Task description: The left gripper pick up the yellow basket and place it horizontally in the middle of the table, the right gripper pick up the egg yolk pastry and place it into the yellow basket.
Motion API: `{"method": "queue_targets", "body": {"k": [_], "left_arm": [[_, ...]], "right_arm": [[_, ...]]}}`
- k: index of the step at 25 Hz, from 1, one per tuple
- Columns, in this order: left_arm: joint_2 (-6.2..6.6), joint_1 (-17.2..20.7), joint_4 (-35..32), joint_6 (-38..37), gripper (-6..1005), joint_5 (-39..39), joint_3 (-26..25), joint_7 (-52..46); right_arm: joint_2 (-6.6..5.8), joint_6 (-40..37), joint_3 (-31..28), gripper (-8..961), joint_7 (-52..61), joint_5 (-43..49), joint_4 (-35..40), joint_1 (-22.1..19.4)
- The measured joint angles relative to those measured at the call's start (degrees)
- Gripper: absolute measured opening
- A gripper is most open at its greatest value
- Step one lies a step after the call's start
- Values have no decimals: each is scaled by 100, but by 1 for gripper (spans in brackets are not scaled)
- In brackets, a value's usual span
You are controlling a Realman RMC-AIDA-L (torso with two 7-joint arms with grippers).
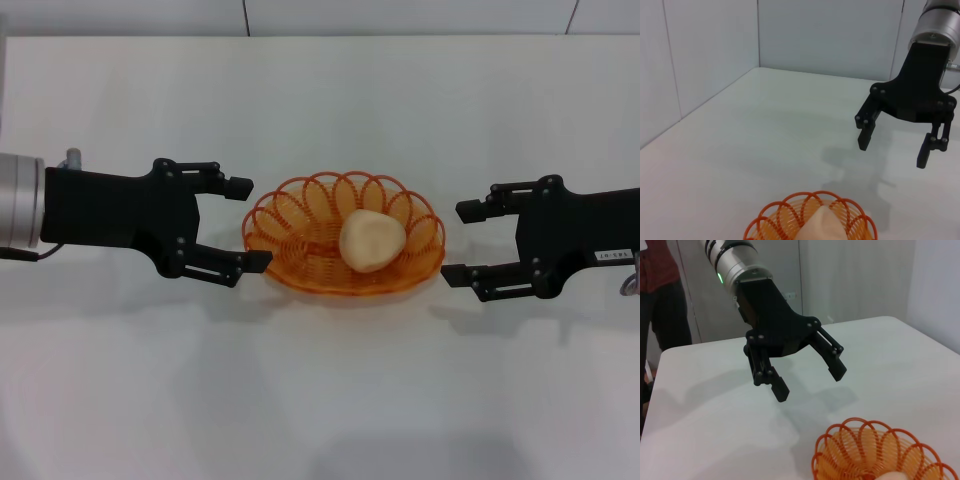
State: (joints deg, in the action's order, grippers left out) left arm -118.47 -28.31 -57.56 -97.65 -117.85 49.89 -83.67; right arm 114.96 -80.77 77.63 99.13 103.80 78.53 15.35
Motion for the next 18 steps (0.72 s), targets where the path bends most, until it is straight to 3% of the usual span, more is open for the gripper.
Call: {"method": "queue_targets", "body": {"k": [18], "left_arm": [[8, -10, 0, 0, 887, 43, -6, 6]], "right_arm": [[0, 0, -2, 726, 0, -1, -29, 15]]}}
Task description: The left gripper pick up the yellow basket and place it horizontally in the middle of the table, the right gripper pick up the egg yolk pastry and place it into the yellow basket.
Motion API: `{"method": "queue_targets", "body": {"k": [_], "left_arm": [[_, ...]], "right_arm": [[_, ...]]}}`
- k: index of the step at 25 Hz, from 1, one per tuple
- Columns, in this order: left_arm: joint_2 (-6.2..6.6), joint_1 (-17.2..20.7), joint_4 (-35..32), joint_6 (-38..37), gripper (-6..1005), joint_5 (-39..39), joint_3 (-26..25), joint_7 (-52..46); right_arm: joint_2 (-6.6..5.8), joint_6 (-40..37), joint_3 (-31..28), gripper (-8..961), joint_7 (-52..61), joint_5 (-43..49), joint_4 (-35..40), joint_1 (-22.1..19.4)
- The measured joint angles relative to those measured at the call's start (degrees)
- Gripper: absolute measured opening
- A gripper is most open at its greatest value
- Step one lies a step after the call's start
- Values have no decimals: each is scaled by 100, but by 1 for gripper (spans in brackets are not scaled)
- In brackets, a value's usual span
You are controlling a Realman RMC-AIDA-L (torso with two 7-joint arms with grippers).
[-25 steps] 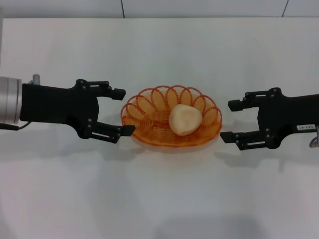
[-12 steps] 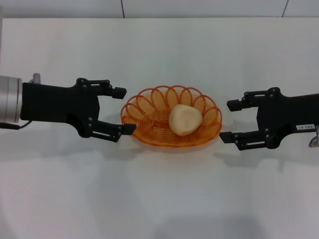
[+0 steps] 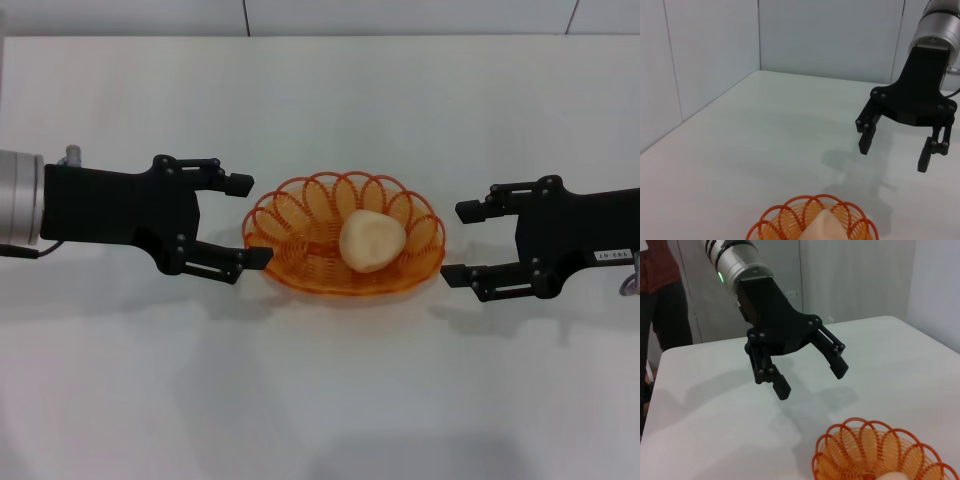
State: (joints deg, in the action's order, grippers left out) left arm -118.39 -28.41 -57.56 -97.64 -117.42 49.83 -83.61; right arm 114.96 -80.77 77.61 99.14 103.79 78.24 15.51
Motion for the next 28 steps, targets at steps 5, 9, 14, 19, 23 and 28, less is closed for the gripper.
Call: {"method": "queue_targets", "body": {"k": [5, 9, 14, 19, 23, 28], "left_arm": [[0, -14, 0, 0, 887, 0, 0, 2], [-5, -18, 0, 0, 887, 0, 4, 2], [-28, -28, 0, -5, 887, 3, 38, 33], [-43, -79, 20, -185, 887, 10, 55, 122], [-43, -79, 22, -188, 887, 10, 34, 119], [-43, -64, 26, -196, 887, 10, 18, 121]], "right_arm": [[0, 0, -1, 726, 0, 0, -2, -3], [0, 0, 5, 726, 0, 0, -2, -5], [0, 0, 10, 726, 0, 1, -5, -5], [0, 0, 18, 726, 0, 4, -10, -5], [0, 0, 21, 726, 0, 7, -10, -9], [0, -1, 27, 726, 0, 9, -3, -12]]}}
